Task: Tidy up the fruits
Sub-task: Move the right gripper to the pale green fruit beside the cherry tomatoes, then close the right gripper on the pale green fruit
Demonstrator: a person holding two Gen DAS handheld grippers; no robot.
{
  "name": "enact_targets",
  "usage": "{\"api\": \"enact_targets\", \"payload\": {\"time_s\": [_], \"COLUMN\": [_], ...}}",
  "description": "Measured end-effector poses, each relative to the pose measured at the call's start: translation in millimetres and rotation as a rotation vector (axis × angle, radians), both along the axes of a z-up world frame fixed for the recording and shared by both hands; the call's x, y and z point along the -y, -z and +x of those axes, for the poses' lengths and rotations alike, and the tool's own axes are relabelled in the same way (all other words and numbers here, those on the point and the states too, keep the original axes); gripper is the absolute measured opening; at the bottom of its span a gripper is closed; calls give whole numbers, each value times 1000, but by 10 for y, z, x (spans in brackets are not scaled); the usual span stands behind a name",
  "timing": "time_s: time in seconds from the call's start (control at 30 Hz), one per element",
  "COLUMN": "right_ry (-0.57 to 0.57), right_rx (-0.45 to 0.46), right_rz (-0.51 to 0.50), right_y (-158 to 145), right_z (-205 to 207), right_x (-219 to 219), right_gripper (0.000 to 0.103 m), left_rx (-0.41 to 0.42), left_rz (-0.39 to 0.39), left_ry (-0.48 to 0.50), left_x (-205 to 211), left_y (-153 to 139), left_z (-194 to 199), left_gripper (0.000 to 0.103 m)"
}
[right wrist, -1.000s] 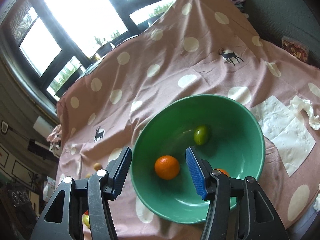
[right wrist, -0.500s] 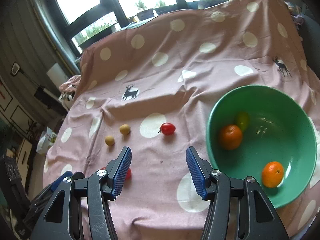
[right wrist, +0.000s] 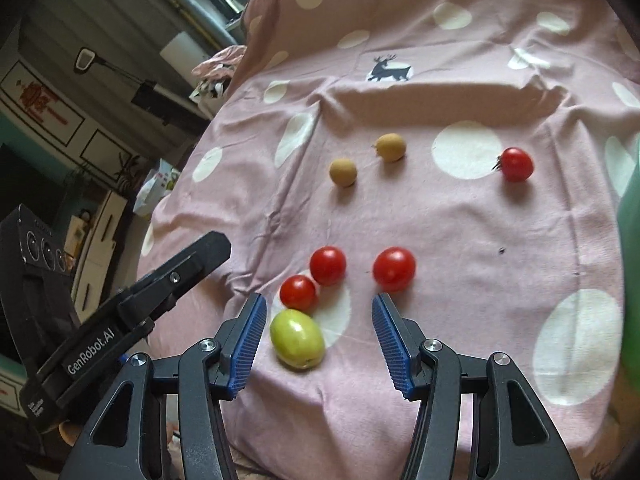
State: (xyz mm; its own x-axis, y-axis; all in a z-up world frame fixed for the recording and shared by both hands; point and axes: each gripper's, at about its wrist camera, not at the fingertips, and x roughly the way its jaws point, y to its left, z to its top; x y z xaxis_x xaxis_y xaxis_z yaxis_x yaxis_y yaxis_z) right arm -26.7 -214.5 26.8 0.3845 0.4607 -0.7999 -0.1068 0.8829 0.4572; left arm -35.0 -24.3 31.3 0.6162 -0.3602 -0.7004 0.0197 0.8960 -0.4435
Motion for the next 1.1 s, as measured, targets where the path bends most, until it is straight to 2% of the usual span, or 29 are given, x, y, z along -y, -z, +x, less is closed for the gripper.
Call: {"api": "enact_targets", "payload": {"time_s": [0.23, 0.37, 0.5, 0.57, 0.77, 0.87, 0.97, 1.03, 1.1], "right_ry": [-69, -103, -97, -105, -60, -17, 23, 34, 65], "right_rx": [-63, -84, -106, -100, -88, -80, -51, -66, -65], "right_rz": [58, 71, 31, 29, 47, 80, 49, 66, 42], "right_y": [161, 254, 343, 356, 335, 306, 261, 270, 263], "right_z": [24, 44, 72, 79, 102, 121, 119, 121, 128], "right_x": [-181, -262, -299, -303, -168, 2, 142, 204, 262], "right_gripper": [57, 53, 41, 40, 38, 30, 30, 30, 30], "left_rx": [-25, -43, -41, -40, -47, -45, -43, -43, -45], "left_rz": [-34, -45, -44, -45, -15, -8, 5, 20, 26], "left_ry": [-42, -46, -36, -27, -9, 14, 38, 50, 66], "left_x": [-104, -117, -103, -80, 18, 88, 167, 210, 252], "left_y": [21, 46, 48, 48, 77, 82, 87, 90, 93], "left_z": [28, 42, 36, 36, 42, 37, 35, 29, 26], "left_gripper": [75, 75, 75, 75, 75, 75, 75, 75, 75]}}
